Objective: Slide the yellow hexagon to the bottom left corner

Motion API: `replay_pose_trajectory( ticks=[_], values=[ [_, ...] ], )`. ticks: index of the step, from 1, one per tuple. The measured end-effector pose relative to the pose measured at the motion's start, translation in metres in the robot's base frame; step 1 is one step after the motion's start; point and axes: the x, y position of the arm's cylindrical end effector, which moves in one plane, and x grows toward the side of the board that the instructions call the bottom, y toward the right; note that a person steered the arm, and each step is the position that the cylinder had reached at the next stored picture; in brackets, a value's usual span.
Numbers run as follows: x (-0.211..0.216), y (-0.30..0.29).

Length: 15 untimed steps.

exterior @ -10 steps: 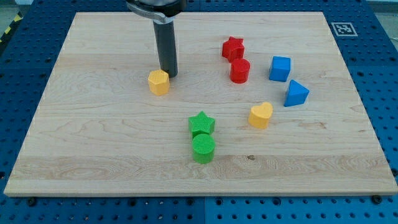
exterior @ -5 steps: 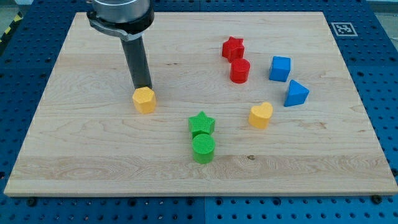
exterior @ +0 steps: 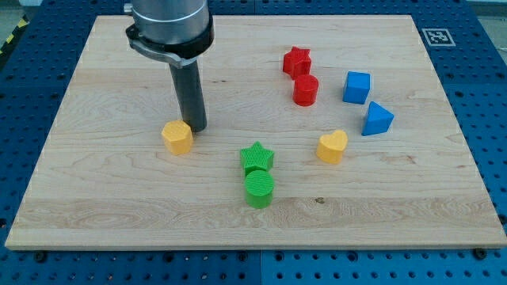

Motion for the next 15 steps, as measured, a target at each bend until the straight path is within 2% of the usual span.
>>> replay_pose_trajectory(
  ticks=[3, 6, 7, 9, 11, 15],
  values=[
    [0.018, -0.054],
    [0.075, -0.056],
    [0.082, -0.052],
    [0.101, -0.003],
    [0.12, 0.007],
    [0.126, -0.08]
  ],
)
